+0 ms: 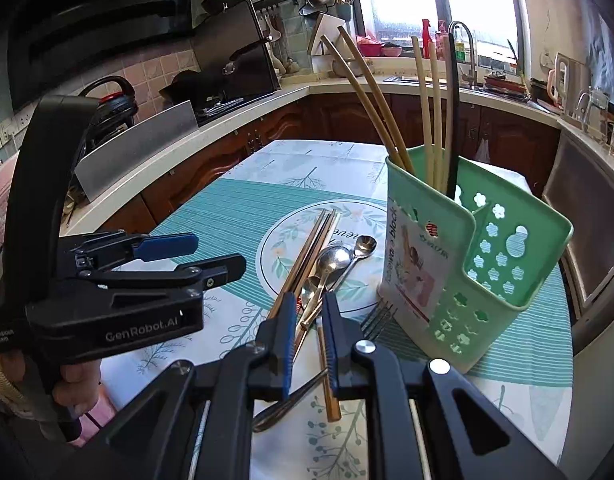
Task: Organize utensils
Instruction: 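Move both grippers back over the utensil pile, then grasp a brown wooden chopstick from the pile with the left gripper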
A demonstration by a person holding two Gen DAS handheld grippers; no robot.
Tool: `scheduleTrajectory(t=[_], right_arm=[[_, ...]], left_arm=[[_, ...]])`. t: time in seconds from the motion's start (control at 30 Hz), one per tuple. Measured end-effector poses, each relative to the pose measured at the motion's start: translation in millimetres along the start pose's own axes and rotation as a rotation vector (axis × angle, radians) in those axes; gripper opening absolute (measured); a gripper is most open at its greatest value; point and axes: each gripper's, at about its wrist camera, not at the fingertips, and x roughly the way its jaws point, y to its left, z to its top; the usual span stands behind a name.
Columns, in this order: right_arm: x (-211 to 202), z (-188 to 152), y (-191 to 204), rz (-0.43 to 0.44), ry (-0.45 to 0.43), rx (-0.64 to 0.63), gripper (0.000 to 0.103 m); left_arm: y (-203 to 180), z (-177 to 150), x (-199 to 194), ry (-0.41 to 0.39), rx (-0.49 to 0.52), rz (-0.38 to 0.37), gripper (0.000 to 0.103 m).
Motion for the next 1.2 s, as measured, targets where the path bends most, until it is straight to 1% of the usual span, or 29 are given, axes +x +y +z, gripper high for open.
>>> scheduleTrajectory(t=[0.13,0.23,0.37,0.47,0.57,0.63,0.7,0.9,0.97,1.07,1.2], right_arm=[[5.1,-3.1,7.7,-0.014,0.012,0.006,0.013],[12.1,-4.5,10.7,-0.002,0.039,0.025,0.013],[16.7,-6.4,14.0,0.02,0.045,0.035,0.013],[19.3,-8.2,16.6,0.006,0.048,0.029,0.013],[25.0,-9.9,15.8,0.013,0.069,0.035,0.013],[28.9,-10.9,12.7,0.013,0.082,0.05,0.013],[31.9,-11.3,8.4,0.022,0.087,0.07,0.013],[34.0,-15.4,-3.7,0.036,0.089,0.117,0.013],[34.6,-16.7,-5.8,0.04,0.091,0.125,0.013],[35.6,-17.5,-11.8,0.043,0.094,0.14,0.013],[37.2,-20.1,-20.5,0.051,0.101,0.167,0.013]], left_arm=[[9.4,-1.6,4.9,0.025,-0.045,-0.003,0.052],[17.1,-4.3,9.1,0.045,-0.075,-0.028,0.052],[23.9,-6.0,23.1,0.104,-0.093,-0.034,0.052],[24.8,-5.3,35.1,0.152,-0.093,-0.038,0.052],[23.7,-2.3,51.6,0.221,-0.097,-0.067,0.052],[23.6,1.9,64.1,0.267,-0.104,-0.09,0.048],[22.2,8.5,77.8,0.312,-0.103,-0.111,0.039],[18.4,33.3,120.1,0.422,-0.094,-0.108,0.024],[21.3,40.9,132.7,0.458,-0.102,-0.111,0.023],[21.1,50.0,144.0,0.484,-0.117,-0.121,0.023],[15.3,60.2,156.2,0.501,-0.085,-0.086,0.023]])
